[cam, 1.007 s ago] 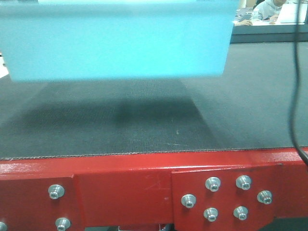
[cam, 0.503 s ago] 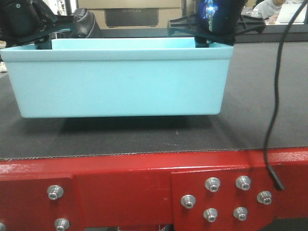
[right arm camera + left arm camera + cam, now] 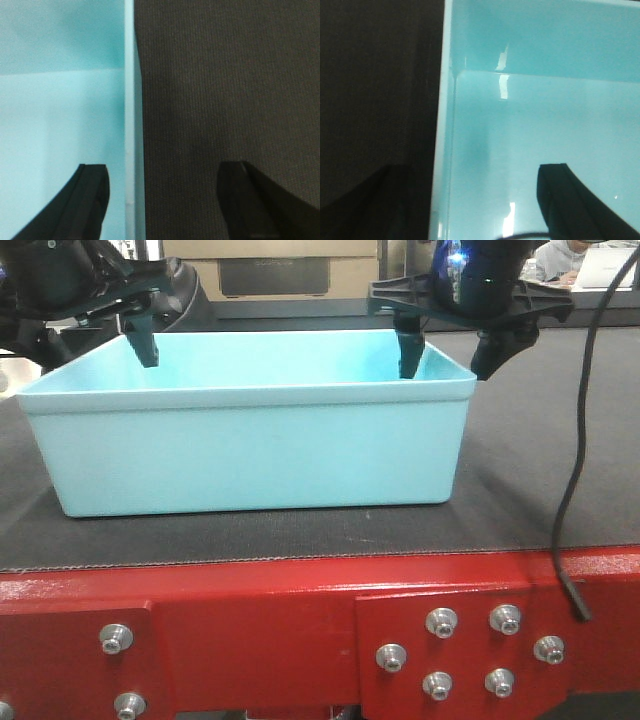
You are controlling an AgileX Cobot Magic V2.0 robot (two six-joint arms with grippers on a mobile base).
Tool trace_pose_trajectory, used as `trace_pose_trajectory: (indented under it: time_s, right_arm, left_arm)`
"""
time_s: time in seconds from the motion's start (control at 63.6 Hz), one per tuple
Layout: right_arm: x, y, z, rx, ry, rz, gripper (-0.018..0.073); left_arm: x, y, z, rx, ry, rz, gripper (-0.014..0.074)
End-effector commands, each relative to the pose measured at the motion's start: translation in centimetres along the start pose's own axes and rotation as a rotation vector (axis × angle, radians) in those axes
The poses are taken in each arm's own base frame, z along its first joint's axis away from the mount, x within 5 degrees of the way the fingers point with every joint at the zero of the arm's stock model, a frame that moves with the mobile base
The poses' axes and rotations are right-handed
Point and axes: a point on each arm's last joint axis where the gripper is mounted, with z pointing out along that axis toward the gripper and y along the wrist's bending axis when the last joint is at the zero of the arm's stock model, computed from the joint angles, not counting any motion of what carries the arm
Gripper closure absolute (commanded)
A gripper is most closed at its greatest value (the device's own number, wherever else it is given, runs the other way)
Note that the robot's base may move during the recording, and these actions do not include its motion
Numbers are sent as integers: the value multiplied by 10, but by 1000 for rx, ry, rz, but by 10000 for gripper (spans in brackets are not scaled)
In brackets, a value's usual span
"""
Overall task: Fetch blue bin and place on conveyor start
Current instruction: 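Open both grippers and lift them off the bin walls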
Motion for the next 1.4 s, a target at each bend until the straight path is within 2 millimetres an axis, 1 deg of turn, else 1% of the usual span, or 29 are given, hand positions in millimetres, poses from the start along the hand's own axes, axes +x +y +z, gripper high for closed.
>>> trace_pose_trajectory:
  time_s: [0.0,0.047,0.173,0.252,0.283,0.346,0.377,0.393,0.472,0.488,0.519,0.598,0.692,0.802,0.896,1.007,1.069,1.132,1.242,1.384]
  right_arm:
    - [-6,0,-14,-7,-31,4,208]
    - [-8,0,-20,-14,-45,5,208]
    - [-14,-1,-43,-35,-95,12,211]
    - [-17,-1,-57,-45,-124,-16,256]
    - [-18,-2,-62,-48,-134,-28,300]
    - [-20,0,-75,-60,-159,-65,398]
    - [-20,1,-80,-64,-171,-80,456]
    - [-20,1,-83,-67,-176,-86,500]
    - [-20,4,-97,-85,-205,-105,645]
    - [-21,5,-100,-88,-210,-104,687]
    - [-20,7,-105,-96,-219,-110,726]
    - [-19,10,-120,-114,-247,-138,724]
    - [-16,15,-135,-133,-279,-220,724]
    - [-10,20,-146,-168,-335,-288,724]
    - [-2,17,-151,-202,-396,-291,724]
    - [16,10,-154,-257,-483,-297,724]
    - [27,6,-160,-293,-544,-298,724]
    - [38,1,-163,-319,-583,-299,724]
    - [61,-11,-164,-320,-569,-304,724]
    - [85,-25,-173,-320,-567,-304,724]
  left_arm:
    - [-4,0,-9,8,-21,-15,211]
    - [-5,0,-14,10,-28,-18,223]
    - [-10,3,-34,8,-58,-15,273]
    - [-12,4,-48,12,-79,-20,305]
    - [-13,5,-54,15,-88,-22,323]
    - [-15,5,-68,24,-113,-25,388]
    - [-16,6,-74,26,-124,-24,428]
    - [-16,6,-77,29,-128,-21,452]
    - [-16,7,-94,34,-147,-6,606]
    - [-16,7,-97,34,-149,-1,638]
    - [-16,6,-103,37,-152,13,711]
    - [-14,8,-115,34,-157,36,707]
    - [-11,8,-123,52,-156,91,707]
    - [0,2,-127,160,-163,171,707]
    - [12,-3,-134,277,-226,164,707]
    - [28,3,-141,318,-325,130,707]
    - [38,9,-144,320,-389,117,707]
    - [49,15,-151,326,-443,108,707]
    - [70,25,-163,331,-493,100,707]
    - [95,39,-184,346,-581,89,707]
